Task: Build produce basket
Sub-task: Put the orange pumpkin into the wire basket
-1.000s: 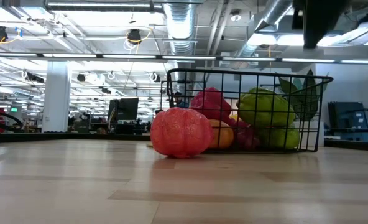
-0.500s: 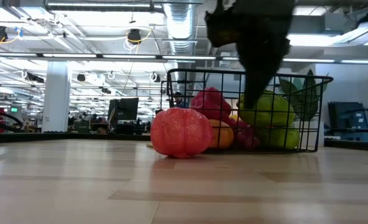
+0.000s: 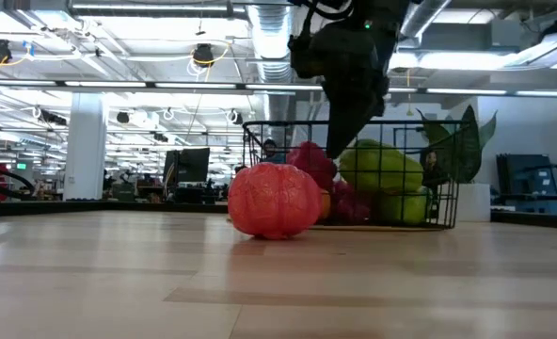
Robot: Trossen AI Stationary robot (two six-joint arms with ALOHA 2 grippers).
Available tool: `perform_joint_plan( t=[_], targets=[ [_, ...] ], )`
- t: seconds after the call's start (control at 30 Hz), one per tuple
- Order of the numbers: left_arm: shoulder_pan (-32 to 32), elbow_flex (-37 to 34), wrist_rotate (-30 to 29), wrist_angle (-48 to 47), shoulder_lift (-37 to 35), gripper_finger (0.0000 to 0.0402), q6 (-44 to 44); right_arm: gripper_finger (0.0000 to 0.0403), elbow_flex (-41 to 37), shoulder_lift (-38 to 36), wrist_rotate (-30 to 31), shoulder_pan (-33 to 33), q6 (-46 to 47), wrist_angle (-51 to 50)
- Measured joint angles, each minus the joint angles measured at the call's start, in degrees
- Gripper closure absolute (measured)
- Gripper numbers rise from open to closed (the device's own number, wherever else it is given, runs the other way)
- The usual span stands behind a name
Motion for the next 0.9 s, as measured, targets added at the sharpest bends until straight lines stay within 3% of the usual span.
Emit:
perform_joint_plan(
  t=[0.3,0.57,0.77,0.9],
  targets=[
    [0.4,0.0,-1.6,0.2,0.0,0.0401,-1.7,0.0402,10.3,-3.7,-1.1,6.1,2.9,-9.7],
    [3.1,0.0,-5.0,0.1,0.0,0.0402,-13.7,0.0401,23.5,-13.3,15.0,17.5,13.0,-26.1],
    [5.2,0.0,-2.4,5.5,0.7,0.0394,-2.7,0.0399,27.9,-21.2,28.1,30.0,19.2,-29.0],
    [6.3,0.0,2.2,11.3,2.4,0.0355,4.7,0.0401,28.3,-24.9,35.4,38.4,21.5,-28.9]
  ],
)
